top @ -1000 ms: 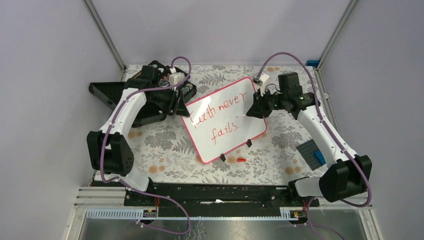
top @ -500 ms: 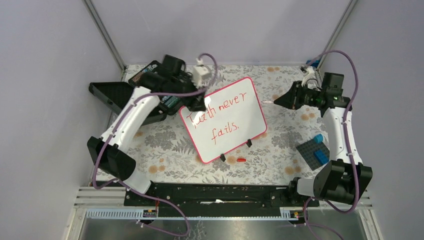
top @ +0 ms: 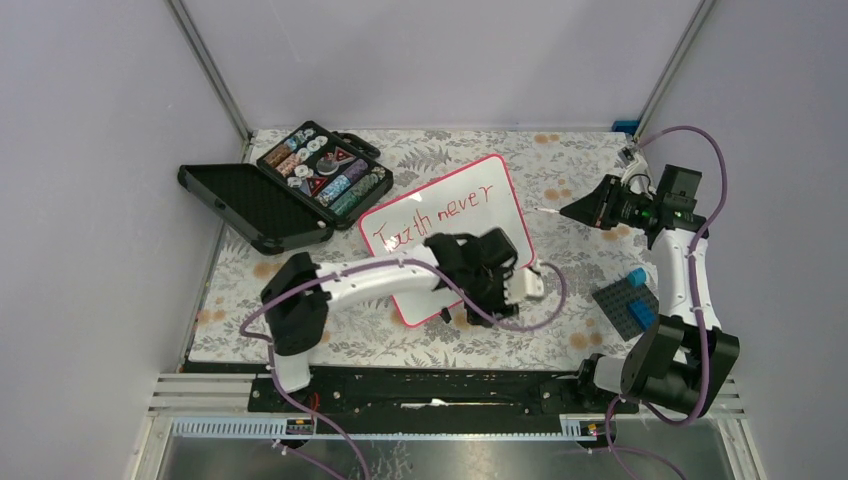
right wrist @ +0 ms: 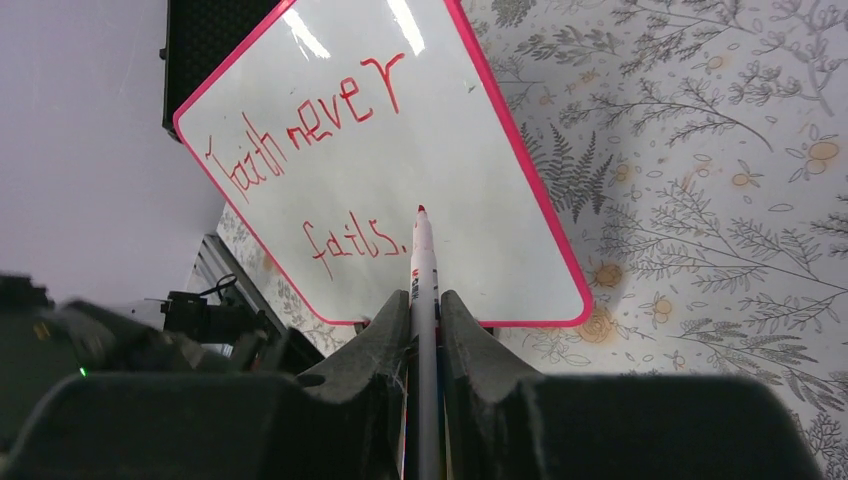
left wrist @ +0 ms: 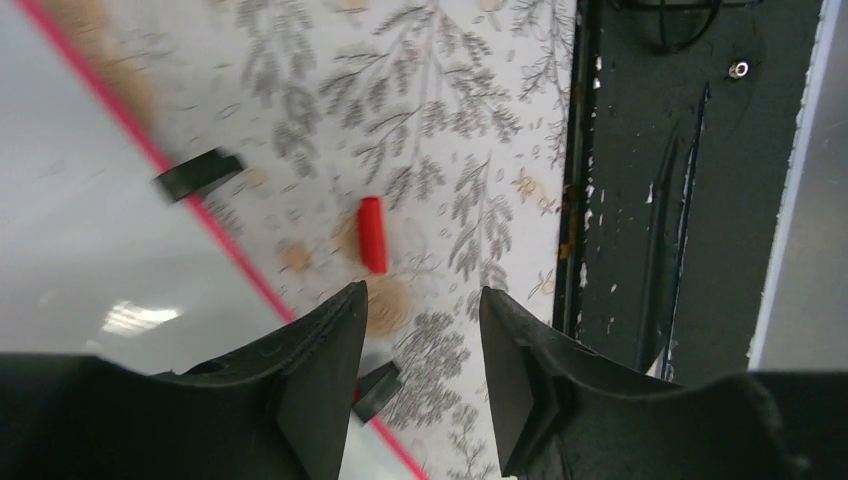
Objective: Write a sentence on the whiteboard
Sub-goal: Pick up the pen cap from the center of the board.
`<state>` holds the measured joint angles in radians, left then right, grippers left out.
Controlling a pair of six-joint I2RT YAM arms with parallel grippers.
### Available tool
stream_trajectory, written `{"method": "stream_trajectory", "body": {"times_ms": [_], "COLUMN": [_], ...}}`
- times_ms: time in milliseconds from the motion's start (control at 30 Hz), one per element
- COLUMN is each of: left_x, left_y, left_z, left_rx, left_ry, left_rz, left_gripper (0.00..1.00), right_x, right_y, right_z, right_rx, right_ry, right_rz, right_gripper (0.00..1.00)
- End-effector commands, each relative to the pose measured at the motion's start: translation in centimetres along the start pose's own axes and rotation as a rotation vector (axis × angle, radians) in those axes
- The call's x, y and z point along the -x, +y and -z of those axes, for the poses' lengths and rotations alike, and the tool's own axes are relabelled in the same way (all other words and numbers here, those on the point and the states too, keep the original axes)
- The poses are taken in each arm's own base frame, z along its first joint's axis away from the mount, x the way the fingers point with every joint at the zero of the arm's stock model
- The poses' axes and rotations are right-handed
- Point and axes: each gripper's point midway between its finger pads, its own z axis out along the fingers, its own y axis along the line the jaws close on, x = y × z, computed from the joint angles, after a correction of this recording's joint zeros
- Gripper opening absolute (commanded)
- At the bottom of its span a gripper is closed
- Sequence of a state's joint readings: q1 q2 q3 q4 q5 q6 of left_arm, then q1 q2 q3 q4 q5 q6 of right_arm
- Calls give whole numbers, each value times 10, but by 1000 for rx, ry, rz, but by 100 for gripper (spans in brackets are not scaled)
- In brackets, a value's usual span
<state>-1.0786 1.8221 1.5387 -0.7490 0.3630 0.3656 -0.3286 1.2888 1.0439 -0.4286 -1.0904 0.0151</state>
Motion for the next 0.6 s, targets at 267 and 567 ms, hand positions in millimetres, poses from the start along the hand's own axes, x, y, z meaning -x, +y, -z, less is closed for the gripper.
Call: {"method": "stream_trajectory", "body": {"times_ms": [267,567], "left_x": [-16,-39], "left_y": [5,18], "left_z": [-66,-84], "left_rx": [88,101], "left_ry": [67,128], "left_rz": [-67,-40], "left_gripper": [50,50], "right_x": [16,13], "right_y": [7,11], "right_z": [10,10], "right_rx": [7,34], "right_ry": [-56,-50], "right_rz": [51,47], "right_gripper": [0,0]}}
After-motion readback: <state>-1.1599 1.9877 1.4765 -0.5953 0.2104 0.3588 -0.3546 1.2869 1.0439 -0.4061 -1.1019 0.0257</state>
